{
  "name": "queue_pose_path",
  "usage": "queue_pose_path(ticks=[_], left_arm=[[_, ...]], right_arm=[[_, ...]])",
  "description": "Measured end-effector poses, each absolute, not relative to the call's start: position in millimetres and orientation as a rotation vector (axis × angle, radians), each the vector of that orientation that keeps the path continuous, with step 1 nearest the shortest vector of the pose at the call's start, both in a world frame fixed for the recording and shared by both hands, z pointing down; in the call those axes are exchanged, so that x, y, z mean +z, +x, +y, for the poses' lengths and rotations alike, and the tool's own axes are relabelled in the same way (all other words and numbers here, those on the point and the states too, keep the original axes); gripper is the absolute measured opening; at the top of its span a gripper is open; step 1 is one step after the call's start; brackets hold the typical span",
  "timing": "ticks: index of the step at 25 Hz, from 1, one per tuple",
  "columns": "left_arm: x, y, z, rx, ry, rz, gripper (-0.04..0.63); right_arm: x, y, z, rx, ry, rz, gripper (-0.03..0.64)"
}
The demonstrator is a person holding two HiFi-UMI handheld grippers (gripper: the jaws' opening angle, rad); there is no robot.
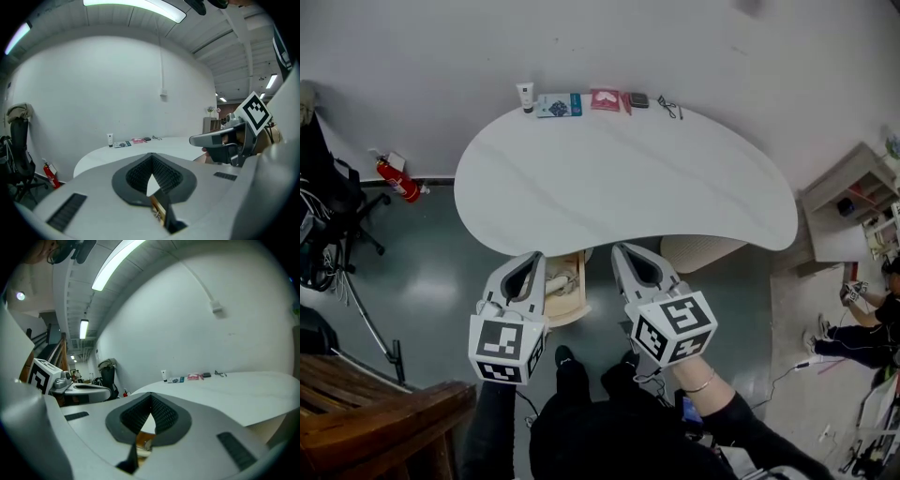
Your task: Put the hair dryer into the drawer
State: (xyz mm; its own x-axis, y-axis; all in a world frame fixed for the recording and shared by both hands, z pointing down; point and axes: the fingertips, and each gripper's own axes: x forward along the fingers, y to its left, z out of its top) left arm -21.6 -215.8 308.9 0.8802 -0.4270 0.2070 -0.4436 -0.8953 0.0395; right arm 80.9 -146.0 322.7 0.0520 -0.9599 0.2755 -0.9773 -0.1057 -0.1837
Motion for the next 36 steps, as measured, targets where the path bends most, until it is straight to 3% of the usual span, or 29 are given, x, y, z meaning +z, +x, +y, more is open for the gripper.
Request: queue_pose_path(ticks=[36], left_arm=[[221.4, -39.0, -187.1, -0.043, 2.955, -0.744, 0.009]], right_arm=[[238.8, 84.4, -109.5, 0.187, 2.302, -2.215, 0.002]])
